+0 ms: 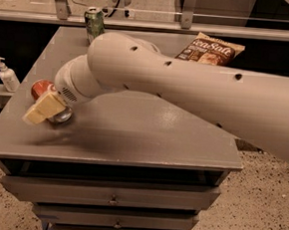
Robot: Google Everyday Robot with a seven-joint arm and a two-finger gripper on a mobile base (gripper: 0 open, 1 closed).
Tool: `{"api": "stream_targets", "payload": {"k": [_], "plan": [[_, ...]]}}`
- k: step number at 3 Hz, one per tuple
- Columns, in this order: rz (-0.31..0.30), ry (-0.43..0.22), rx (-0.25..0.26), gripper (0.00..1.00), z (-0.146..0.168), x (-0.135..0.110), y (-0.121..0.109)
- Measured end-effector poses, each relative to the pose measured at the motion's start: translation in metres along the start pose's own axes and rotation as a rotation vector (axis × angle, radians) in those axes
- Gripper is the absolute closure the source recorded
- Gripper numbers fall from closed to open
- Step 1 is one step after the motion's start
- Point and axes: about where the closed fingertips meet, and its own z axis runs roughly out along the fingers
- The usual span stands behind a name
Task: Move coke can near green can
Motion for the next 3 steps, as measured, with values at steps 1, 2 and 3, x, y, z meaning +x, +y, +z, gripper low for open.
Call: {"api": "stream_targets", "payload": {"k": [1, 2, 3], "plan": [[0.028, 0.014, 0.004, 0.0, 0.016, 0.008, 0.002], [0.039, 0.018, 0.015, 0.16, 0.024, 0.013, 0.001], [0.05, 0.02, 0.029, 0.4, 0.027, 0.018, 0.0]]}}
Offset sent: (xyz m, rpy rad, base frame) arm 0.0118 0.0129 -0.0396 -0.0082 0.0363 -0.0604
